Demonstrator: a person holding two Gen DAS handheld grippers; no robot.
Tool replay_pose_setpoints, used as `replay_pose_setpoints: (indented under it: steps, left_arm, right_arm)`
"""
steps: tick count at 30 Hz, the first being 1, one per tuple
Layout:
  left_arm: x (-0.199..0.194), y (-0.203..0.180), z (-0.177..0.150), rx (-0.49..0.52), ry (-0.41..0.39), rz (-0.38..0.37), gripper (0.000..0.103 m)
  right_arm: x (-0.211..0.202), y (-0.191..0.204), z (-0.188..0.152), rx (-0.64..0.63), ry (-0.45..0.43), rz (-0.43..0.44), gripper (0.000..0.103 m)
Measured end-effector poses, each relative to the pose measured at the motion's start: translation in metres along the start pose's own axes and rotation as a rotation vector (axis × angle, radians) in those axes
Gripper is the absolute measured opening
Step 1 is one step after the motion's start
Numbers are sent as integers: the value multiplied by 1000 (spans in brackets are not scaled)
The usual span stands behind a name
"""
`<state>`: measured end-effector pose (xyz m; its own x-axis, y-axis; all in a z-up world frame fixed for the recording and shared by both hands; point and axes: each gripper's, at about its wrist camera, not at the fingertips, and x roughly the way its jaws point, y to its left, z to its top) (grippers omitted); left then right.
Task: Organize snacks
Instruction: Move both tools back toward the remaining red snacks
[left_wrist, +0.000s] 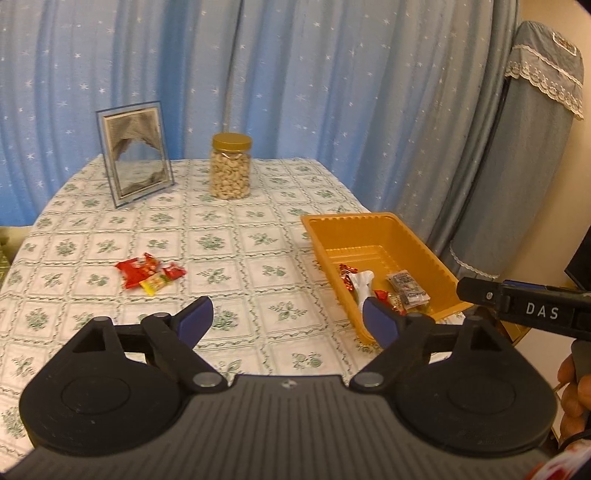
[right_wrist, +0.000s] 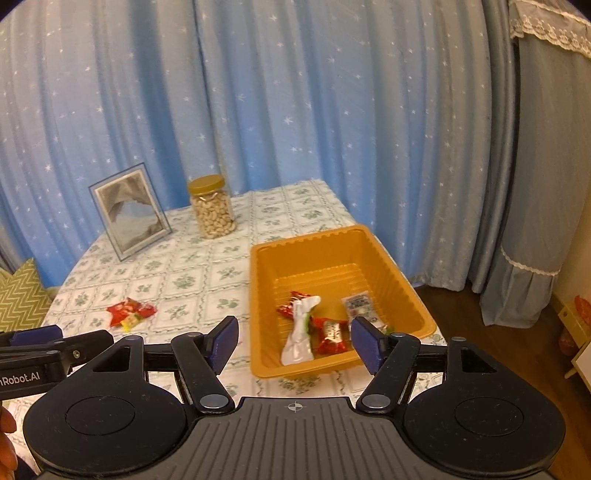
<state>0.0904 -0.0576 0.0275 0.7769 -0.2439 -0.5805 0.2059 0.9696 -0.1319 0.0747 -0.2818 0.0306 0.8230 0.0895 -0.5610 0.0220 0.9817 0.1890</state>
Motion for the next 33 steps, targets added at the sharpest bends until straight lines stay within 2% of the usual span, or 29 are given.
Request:
replay_pose_setpoints:
  steps: [15,33]
  left_arm:
    - [-31,34,-2,-41,-33,60,89]
    - [-33,86,-19,-99,-13,152,90]
  right_arm:
    - [-9,40,-6,-59,-7,58,69]
    - [21,73,-19,-93,39,127,70]
